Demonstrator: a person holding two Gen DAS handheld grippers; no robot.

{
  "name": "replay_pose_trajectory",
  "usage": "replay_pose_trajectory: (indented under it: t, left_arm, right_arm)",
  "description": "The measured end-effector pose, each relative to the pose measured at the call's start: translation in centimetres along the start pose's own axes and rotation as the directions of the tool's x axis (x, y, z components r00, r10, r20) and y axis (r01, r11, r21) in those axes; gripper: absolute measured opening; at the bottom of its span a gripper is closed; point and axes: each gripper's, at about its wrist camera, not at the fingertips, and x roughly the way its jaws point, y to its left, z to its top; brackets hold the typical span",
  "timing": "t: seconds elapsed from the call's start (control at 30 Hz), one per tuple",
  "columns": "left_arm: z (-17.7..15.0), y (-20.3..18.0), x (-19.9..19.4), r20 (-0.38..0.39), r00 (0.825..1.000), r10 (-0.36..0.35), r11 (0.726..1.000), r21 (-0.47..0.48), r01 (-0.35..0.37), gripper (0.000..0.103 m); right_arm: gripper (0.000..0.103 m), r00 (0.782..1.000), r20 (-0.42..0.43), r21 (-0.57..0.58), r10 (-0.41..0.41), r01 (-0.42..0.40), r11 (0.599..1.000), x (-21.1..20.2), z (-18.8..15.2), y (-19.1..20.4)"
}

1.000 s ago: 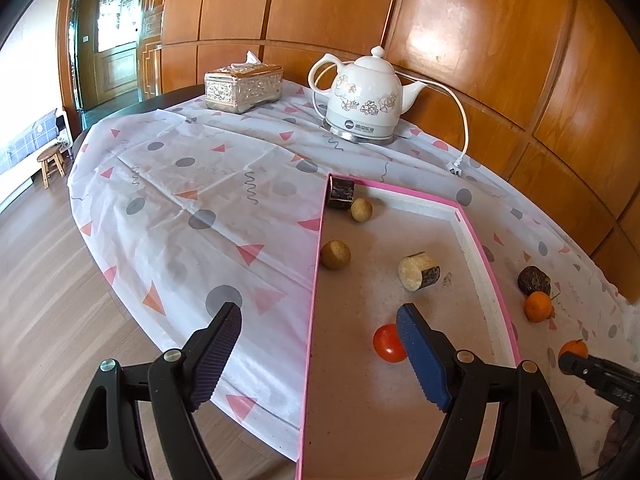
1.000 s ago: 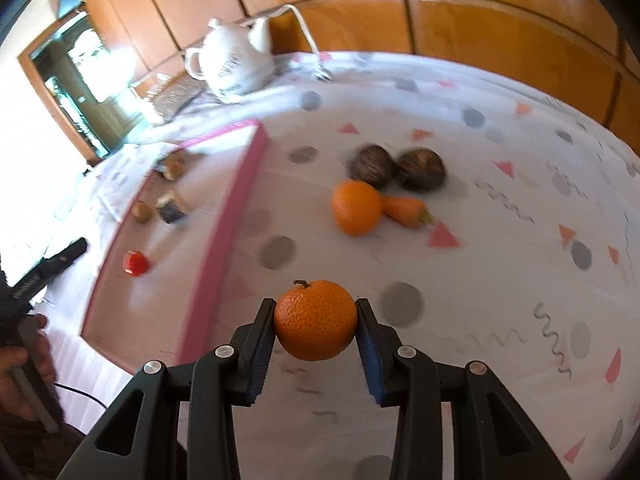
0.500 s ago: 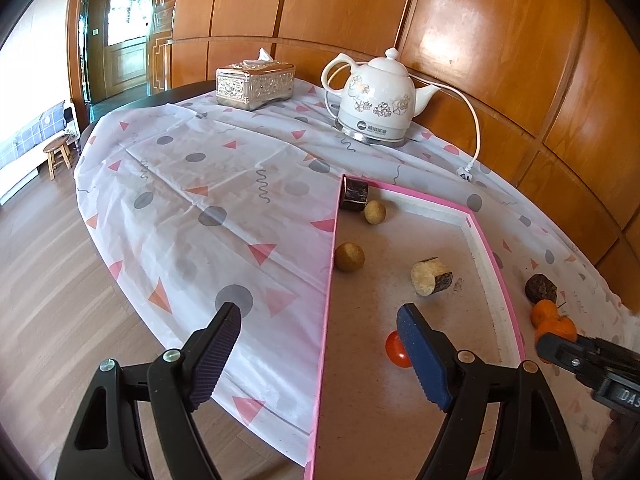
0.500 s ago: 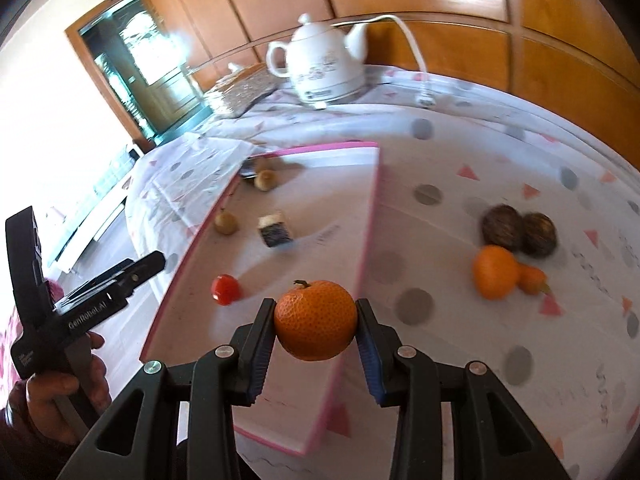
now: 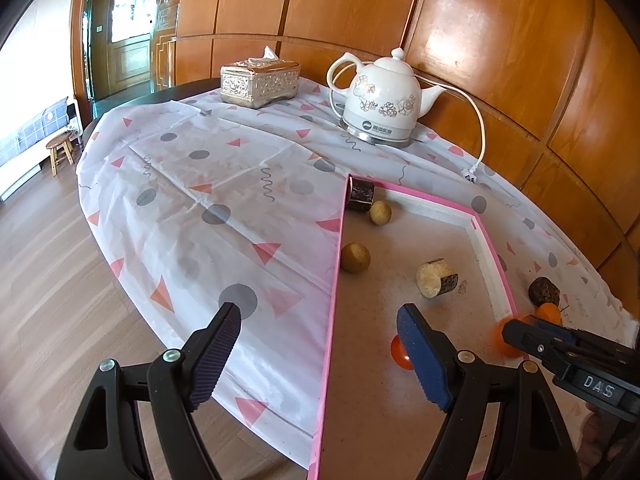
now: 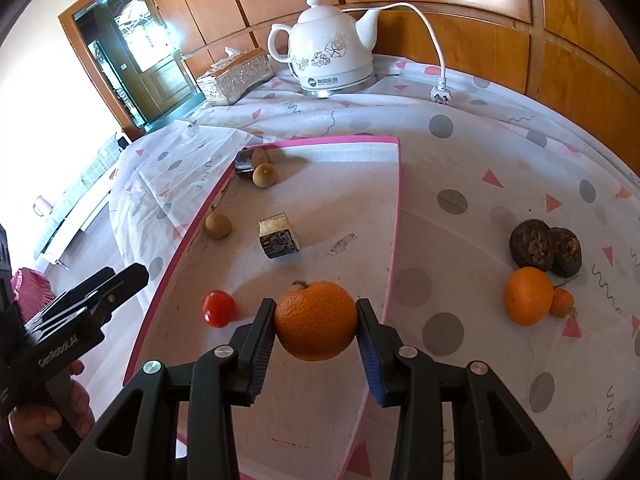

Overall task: Organize fruits
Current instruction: 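Carry the orange into the pink tray and open the right gripper, then reach the left gripper to the second orange and grasp it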

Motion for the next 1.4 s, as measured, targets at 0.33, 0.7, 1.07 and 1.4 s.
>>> replay_pose_trajectory:
  t: [0.33, 0.7, 1.07, 1.4]
  left_arm:
    - [0.1, -0.3, -0.3, 0.01, 1.0, -0.007, 1.0, 0.007, 0.007, 0.081]
    - [0.0, -1.5, -1.0, 0.024, 0.999, -0.021, 0.998, 0.053, 0.019, 0.081]
    - [-0.3, -3.4, -1.7, 0.043, 0.999, -0.023, 0.99, 0.137, 0.017, 0.081]
    - [-0.6, -5.3, -1.9, 0.053, 0.998, -0.019, 0.978, 0.206, 0.007, 0.081]
  right_arm:
    - [0.05, 0.999, 0.031, -0.018, -0.032, 0.032, 0.999, -1.1, -0.4, 0.3]
    - [0.051, 0.989, 0.06, -0.042, -0.137, 0.14, 0.989, -4.5, -1.8, -2.5]
    - [0.051, 0.96, 0.06, -0.005, -0.275, 0.276, 0.961, -8.4, -3.2, -8.7]
    - [0.051, 0.908, 0.048, 0.082, -0.415, 0.411, 0.908, -12.7, -4.8, -16.0]
